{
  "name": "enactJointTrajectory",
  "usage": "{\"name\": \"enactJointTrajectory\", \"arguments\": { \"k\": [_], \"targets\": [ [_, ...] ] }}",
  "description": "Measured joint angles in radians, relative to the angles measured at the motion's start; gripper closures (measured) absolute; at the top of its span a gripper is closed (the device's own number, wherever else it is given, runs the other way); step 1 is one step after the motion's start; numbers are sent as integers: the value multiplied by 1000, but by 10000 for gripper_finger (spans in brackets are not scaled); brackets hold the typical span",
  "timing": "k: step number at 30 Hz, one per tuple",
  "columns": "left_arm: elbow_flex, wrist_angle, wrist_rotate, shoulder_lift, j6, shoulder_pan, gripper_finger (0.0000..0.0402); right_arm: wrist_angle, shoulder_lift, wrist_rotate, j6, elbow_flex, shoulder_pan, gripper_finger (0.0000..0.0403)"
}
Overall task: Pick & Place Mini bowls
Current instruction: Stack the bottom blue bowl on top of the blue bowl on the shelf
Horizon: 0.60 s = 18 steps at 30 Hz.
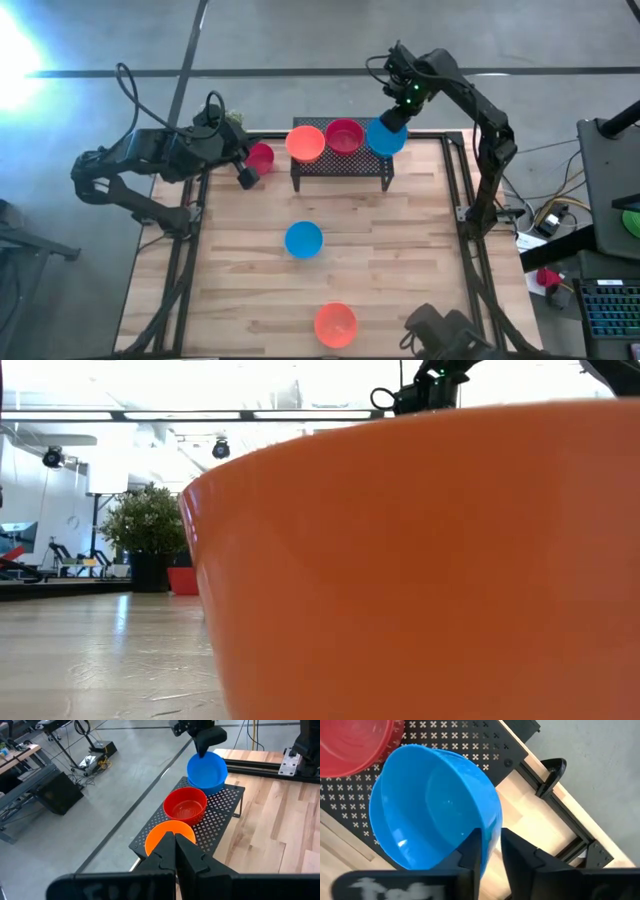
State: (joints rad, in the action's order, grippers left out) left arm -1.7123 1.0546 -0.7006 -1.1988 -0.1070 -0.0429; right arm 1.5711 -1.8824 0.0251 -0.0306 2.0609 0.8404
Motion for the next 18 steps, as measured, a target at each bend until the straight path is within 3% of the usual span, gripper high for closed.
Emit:
{"name": "enactJointTrajectory", "arguments": {
  "k": [9,18],
  "targets": [
    [0,0,0,0,-2,0,402,-1,0,1,-26,22,-10,272],
    [0,0,0,0,-2,0,402,-1,4,1,-28,151,-9,262]
  ]
}}
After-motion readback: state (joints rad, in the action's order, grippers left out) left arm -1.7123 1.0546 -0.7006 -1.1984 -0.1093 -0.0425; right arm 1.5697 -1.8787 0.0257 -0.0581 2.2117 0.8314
